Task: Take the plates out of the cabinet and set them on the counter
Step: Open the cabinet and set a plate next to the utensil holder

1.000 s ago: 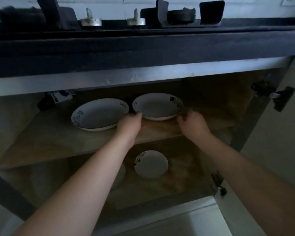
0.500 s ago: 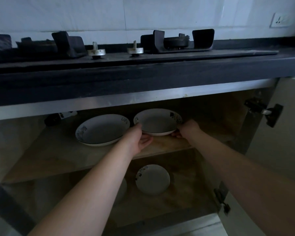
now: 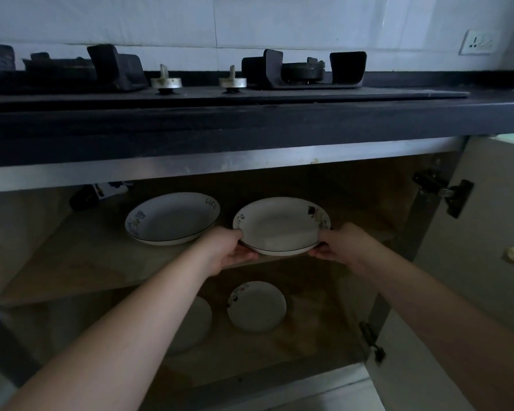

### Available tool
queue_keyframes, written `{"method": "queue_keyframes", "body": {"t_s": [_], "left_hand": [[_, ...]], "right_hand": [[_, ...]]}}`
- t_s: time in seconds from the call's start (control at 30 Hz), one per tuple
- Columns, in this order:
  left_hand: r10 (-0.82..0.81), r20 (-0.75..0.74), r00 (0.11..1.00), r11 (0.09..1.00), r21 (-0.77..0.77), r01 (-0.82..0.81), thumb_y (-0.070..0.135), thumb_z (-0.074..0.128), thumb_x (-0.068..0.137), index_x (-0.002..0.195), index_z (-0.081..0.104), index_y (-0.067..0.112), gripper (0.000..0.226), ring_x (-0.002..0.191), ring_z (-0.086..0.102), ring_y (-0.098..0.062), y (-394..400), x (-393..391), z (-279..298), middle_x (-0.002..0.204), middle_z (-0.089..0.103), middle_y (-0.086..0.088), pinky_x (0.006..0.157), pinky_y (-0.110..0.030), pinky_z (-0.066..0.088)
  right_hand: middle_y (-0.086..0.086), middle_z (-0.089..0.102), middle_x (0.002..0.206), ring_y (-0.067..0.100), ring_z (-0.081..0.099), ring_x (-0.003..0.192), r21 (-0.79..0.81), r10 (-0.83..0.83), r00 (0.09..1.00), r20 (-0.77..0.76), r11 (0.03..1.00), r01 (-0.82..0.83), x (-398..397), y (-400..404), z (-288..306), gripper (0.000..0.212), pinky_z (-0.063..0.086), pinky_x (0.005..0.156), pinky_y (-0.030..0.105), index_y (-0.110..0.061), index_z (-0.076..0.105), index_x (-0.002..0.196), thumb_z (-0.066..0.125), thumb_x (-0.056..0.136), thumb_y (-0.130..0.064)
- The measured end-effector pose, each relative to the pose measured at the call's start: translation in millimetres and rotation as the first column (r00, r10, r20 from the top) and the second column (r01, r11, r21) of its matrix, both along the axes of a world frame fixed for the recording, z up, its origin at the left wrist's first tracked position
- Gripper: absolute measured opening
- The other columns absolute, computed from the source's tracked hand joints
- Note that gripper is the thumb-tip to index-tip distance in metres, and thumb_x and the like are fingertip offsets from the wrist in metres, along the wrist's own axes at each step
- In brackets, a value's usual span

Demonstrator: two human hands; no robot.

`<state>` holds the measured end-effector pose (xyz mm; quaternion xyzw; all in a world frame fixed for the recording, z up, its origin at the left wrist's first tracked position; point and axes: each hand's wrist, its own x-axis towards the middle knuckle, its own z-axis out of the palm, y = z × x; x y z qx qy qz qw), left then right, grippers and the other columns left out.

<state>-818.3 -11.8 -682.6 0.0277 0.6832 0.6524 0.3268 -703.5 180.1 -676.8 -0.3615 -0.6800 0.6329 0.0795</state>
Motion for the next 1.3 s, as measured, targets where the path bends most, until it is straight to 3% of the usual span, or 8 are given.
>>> {"method": "queue_keyframes", "body": {"t_s": [0.17, 0.3, 0.43, 0.57, 0.67, 0.8, 1.03, 1.3], "left_hand": [[0.000, -0.107, 0.994, 0.999, 0.039, 0.004, 0.007, 0.046, 0.100, 0.124, 0.050, 0.007, 0.025, 0.088, 0.071, -0.028, -2, 8, -5, 0.114, 0.064, -0.016, 0.054, -0.030, 0.060], [0.051, -0.222, 0.974, 0.998, 0.050, -0.041, 0.007, 0.050, 0.098, 0.103, 0.054, 0.016, 0.010, 0.089, 0.067, -0.026, -12, 10, -1, 0.108, 0.063, -0.009, 0.050, -0.028, 0.057], [0.011, -0.317, 0.948, 1.000, 0.023, -0.004, 0.008, 0.051, 0.098, 0.089, 0.054, 0.026, 0.020, 0.093, 0.068, -0.025, -24, 18, 2, 0.104, 0.066, -0.006, 0.054, -0.027, 0.058], [-0.061, -0.354, 0.933, 0.998, -0.027, 0.055, 0.004, 0.049, 0.097, 0.101, 0.061, 0.011, 0.014, 0.092, 0.070, -0.027, -31, 27, -3, 0.107, 0.069, -0.012, 0.056, -0.028, 0.058], [-0.050, -0.302, 0.952, 0.999, 0.001, 0.053, 0.002, 0.048, 0.097, 0.109, 0.062, 0.002, 0.019, 0.088, 0.072, -0.027, -37, 32, -5, 0.106, 0.071, -0.015, 0.056, -0.028, 0.058], [0.002, -0.206, 0.979, 0.996, 0.084, 0.015, 0.004, 0.048, 0.099, 0.100, 0.065, 0.004, 0.017, 0.067, 0.074, -0.018, -50, 34, -2, 0.092, 0.073, -0.013, 0.052, -0.025, 0.057], [-0.004, -0.149, 0.989, 0.998, 0.056, 0.013, 0.006, 0.049, 0.099, 0.095, 0.065, 0.008, 0.017, 0.071, 0.074, -0.020, -63, 31, -3, 0.086, 0.076, -0.011, 0.052, -0.026, 0.058], [0.025, -0.054, 0.998, 1.000, 0.006, -0.025, 0.008, 0.049, 0.100, 0.099, 0.063, 0.015, 0.016, 0.073, 0.075, -0.019, -62, 38, 5, 0.088, 0.077, -0.006, 0.055, -0.027, 0.059]], "right_hand": [[0.012, 0.069, 0.096, 0.015, 0.073, 0.063, -0.004, 0.037, 0.998, -0.052, 0.999, -0.038, 18, -7, -3, 0.030, 0.054, 0.049, 0.020, -0.011, 0.054, 0.120, 0.061, 0.091, -0.010], [0.007, 0.068, 0.099, 0.018, 0.074, 0.070, -0.052, 0.042, 0.988, -0.152, 0.997, -0.051, 30, -14, -8, 0.023, 0.056, 0.052, 0.023, -0.023, 0.053, 0.100, 0.065, 0.088, -0.008], [-0.005, 0.060, 0.097, 0.016, 0.064, 0.084, -0.009, -0.014, 0.984, -0.178, 1.000, 0.013, 36, -13, -6, 0.042, 0.057, 0.062, 0.029, -0.022, 0.046, 0.131, 0.061, 0.091, -0.022], [0.001, 0.063, 0.120, 0.026, 0.062, 0.105, 0.015, 0.017, 0.978, -0.206, 1.000, -0.014, 40, -4, -8, 0.042, 0.052, 0.091, 0.045, -0.025, 0.045, 0.138, 0.049, 0.097, -0.027], [0.002, 0.071, 0.111, 0.025, 0.067, 0.099, -0.016, -0.009, 0.971, -0.241, 1.000, 0.005, 41, -3, -12, 0.033, 0.056, 0.083, 0.040, -0.023, 0.055, 0.130, 0.046, 0.098, -0.023], [0.002, 0.074, 0.104, 0.022, 0.072, 0.091, -0.122, 0.030, 0.956, -0.292, 0.990, -0.068, 43, 0, -19, 0.028, 0.059, 0.065, 0.035, -0.025, 0.064, 0.117, 0.052, 0.093, -0.017], [0.001, 0.077, 0.092, 0.017, 0.074, 0.077, -0.182, 0.087, 0.956, -0.281, 0.973, -0.142, 38, 9, -32, 0.020, 0.057, 0.058, 0.030, -0.025, 0.069, 0.109, 0.054, 0.096, -0.023], [0.001, 0.077, 0.096, 0.021, 0.074, 0.083, -0.263, 0.033, 0.994, -0.102, 0.963, -0.059, 44, 7, -11, 0.020, 0.061, 0.065, 0.039, -0.028, 0.066, 0.109, 0.048, 0.100, -0.024]]}}
